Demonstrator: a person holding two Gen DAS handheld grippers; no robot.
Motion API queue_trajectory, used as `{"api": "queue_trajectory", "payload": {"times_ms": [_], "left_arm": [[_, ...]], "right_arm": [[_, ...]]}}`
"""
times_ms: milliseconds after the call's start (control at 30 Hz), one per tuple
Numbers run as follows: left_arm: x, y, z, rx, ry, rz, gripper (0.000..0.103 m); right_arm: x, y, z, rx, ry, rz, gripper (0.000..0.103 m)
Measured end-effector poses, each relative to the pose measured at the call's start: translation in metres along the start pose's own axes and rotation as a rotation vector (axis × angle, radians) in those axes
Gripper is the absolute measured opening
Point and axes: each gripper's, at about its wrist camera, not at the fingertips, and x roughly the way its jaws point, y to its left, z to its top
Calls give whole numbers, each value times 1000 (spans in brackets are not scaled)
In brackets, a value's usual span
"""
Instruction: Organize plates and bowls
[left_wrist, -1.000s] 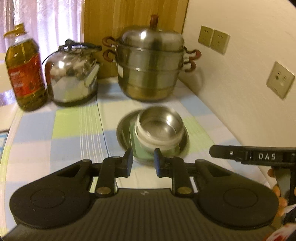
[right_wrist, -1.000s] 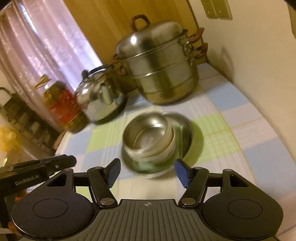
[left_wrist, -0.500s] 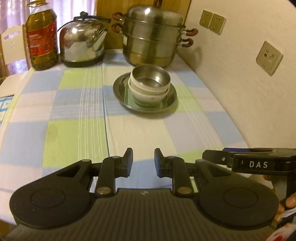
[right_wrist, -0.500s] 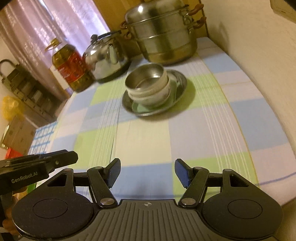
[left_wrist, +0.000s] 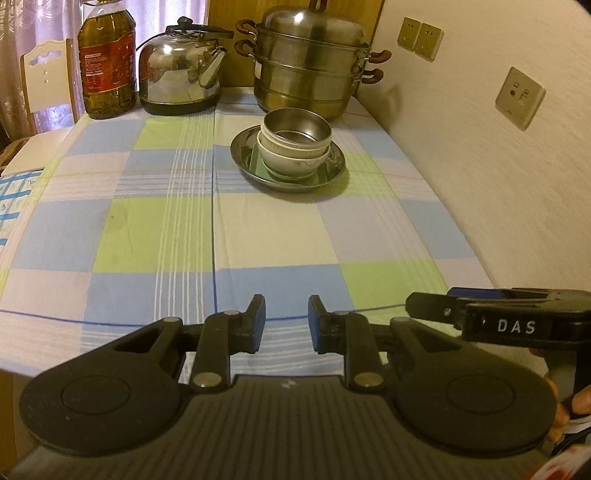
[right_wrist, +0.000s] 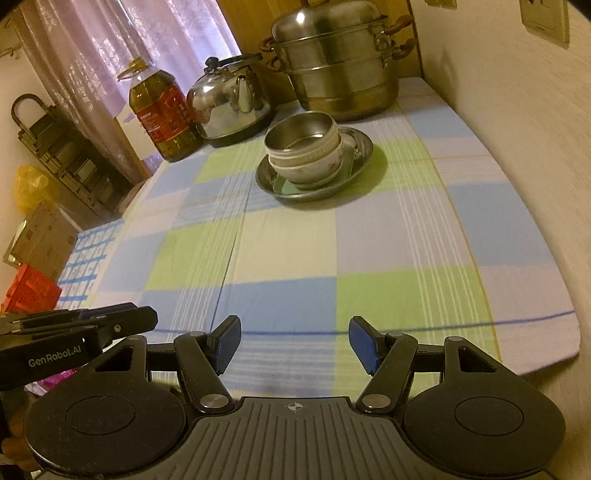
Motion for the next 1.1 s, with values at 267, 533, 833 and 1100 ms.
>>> {"api": "queue_trajectory", "payload": {"times_ms": [267,533,833,1100], "left_arm": [[-9,-16,-9,28,3,-14,22],[-10,-23,-10,56,-2,-34,24],[-10,-21,-10,59,-7,-50,24],[-8,-19,-8,53,-3,-52,24]], "right_arm": [[-10,1,-10,-6,-5,-2,65],[-14,3,-12,-19,-20,-25,65],[-12,7,-12,-24,-19,-38,65],[-10,8,-12,-25,-19,-42,65]]}}
